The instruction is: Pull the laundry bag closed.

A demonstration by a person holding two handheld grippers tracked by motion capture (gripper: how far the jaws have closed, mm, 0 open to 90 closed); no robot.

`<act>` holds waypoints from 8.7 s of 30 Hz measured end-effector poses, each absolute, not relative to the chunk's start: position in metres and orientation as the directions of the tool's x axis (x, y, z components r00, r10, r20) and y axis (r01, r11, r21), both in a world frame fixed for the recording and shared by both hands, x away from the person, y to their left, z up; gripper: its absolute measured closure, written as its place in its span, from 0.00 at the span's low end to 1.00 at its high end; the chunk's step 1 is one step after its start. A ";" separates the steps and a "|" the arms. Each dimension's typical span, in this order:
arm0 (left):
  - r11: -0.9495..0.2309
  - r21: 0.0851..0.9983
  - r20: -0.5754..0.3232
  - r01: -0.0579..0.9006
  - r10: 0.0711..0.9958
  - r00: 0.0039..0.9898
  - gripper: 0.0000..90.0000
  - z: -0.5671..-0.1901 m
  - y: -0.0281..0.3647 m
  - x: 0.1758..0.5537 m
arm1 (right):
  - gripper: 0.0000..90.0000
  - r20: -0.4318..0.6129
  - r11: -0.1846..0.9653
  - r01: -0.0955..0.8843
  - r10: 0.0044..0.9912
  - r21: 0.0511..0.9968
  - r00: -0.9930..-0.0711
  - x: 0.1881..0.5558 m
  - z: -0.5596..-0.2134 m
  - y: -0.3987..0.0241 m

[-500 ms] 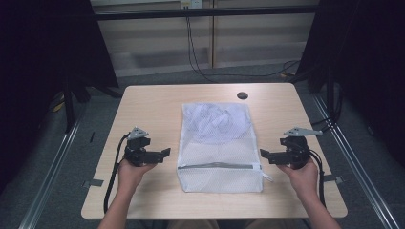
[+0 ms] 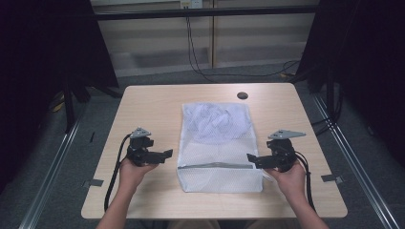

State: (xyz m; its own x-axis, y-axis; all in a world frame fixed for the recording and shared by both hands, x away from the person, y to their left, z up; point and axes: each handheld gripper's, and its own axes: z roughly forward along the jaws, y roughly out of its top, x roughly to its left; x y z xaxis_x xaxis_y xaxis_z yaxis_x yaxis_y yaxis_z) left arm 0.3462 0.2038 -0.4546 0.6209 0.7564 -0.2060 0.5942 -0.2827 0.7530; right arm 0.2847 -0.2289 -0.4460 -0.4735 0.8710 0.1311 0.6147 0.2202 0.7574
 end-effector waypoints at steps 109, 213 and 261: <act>-0.312 0.721 -0.233 0.619 0.731 0.641 0.09 -0.447 0.220 0.341 | 0.30 0.307 0.345 0.697 0.713 0.629 -0.630 0.326 -0.468 -0.065; -0.286 0.723 -0.286 0.630 0.706 0.648 0.17 -0.446 0.229 0.340 | 0.97 0.572 0.271 0.829 0.617 0.489 -0.539 0.349 -0.485 -0.026; -0.319 0.646 -0.466 0.694 0.556 0.689 0.35 -0.473 0.177 0.334 | 0.97 0.579 0.211 0.814 0.607 0.542 -0.543 0.350 -0.464 -0.046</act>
State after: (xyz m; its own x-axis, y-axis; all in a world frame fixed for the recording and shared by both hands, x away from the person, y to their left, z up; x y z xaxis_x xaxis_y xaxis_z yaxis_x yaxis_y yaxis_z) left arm 0.3340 0.1768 -0.4729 0.6885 0.5560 -0.4657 0.6940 -0.3186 0.6457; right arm 0.3496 -0.0461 -0.4636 -0.5434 0.6075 0.5794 0.8136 0.2111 0.5417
